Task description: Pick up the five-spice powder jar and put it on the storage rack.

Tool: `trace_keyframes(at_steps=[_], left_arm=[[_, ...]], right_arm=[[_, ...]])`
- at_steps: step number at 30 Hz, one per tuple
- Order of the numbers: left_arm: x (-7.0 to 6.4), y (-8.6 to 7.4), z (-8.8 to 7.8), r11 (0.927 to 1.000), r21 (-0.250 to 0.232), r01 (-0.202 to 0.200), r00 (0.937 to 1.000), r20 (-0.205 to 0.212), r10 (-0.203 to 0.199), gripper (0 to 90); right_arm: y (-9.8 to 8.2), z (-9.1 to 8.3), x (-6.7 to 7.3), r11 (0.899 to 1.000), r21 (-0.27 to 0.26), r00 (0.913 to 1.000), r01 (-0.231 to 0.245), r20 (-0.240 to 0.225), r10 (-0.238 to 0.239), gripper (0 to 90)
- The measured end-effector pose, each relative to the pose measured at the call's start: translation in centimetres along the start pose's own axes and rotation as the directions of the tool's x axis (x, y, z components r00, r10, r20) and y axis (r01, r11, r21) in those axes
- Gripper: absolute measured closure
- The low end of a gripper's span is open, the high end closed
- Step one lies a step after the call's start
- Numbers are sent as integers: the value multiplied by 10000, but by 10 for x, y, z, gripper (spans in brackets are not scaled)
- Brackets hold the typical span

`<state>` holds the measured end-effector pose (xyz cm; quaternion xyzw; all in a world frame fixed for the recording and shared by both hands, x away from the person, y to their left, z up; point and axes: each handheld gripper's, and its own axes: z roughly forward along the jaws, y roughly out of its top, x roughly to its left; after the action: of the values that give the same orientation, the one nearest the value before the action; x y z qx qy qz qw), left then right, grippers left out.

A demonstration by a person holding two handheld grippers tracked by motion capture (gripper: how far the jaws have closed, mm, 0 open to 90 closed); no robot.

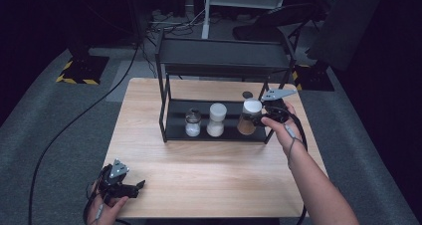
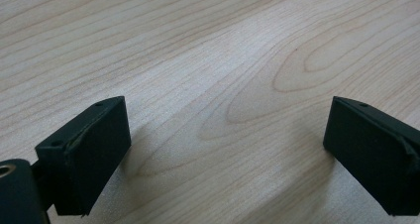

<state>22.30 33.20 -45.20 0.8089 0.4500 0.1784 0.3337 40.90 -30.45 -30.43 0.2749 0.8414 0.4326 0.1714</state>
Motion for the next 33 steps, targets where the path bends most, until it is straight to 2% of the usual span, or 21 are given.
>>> trace_keyframes(at_steps=[12,18,33], left_arm=[[0,0,0,10000,-4,10,10000,7,-10,37],[0,0,0,10000,-2,9,10000,6,-9,37],[0,0,0,10000,-1,7,10000,15,-7,37]], right_arm=[[-3,28,-4,9987,405,9995,-312,-36,313,336],[-1,40,-2,9971,738,9998,-196,84,190,335],[3,61,-1,9909,1344,10000,-97,31,94,335]])
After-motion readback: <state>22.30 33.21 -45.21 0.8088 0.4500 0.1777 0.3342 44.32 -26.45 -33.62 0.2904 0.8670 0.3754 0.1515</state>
